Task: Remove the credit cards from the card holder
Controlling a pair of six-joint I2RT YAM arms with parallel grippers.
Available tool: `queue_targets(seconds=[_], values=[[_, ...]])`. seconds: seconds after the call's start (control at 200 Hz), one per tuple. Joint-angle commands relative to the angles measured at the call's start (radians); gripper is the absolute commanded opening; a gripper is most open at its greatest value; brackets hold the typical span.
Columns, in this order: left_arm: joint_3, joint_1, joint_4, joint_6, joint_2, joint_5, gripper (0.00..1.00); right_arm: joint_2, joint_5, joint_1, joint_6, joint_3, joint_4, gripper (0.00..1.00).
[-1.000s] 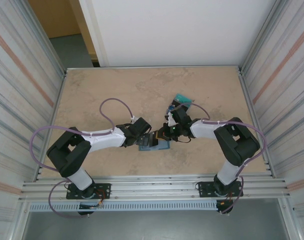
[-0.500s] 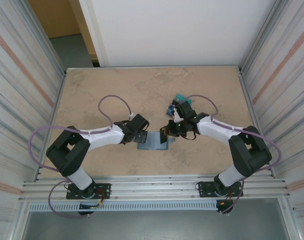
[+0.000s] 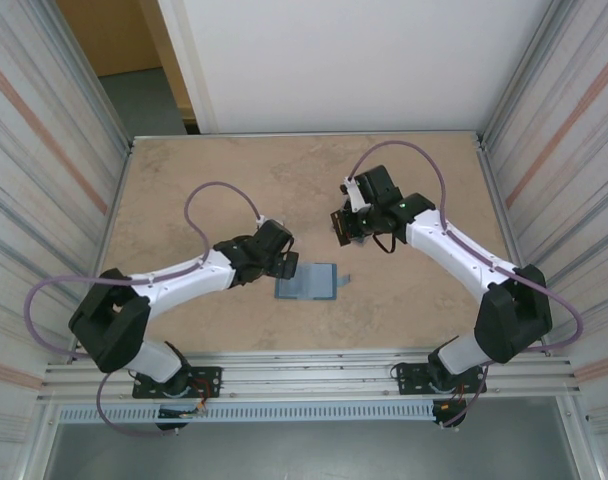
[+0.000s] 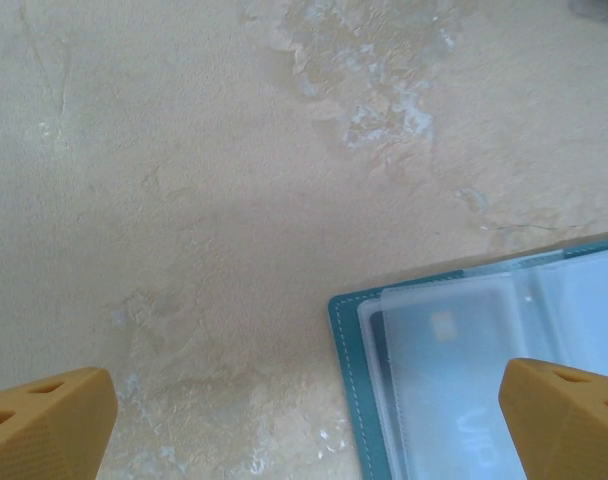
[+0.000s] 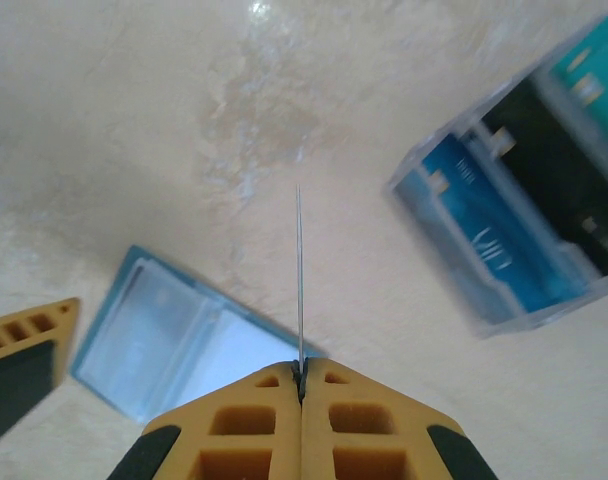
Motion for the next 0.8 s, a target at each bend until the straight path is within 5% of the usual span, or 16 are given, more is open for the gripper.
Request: queue_targets(seconds=[0.0, 0.446, 0.792], values=[[-0.036, -0.017, -0.050, -0.037, -0.046, 0.010, 0.99, 0.007, 0.114, -0.008, -0.198, 0.039, -0.024, 0.00], [-0.110, -0.029, -0.058, -0.082, -0.113, 0.007, 0.99, 0.161, 0.186, -0.101, -0.495, 0.176, 0.023, 0.01], [-0.137, -0.028, -0.074, -0.094, -0.156, -0.016, 0.99, 0.237, 0.072, -0.170, -0.571, 0.248, 0.003, 0.01]])
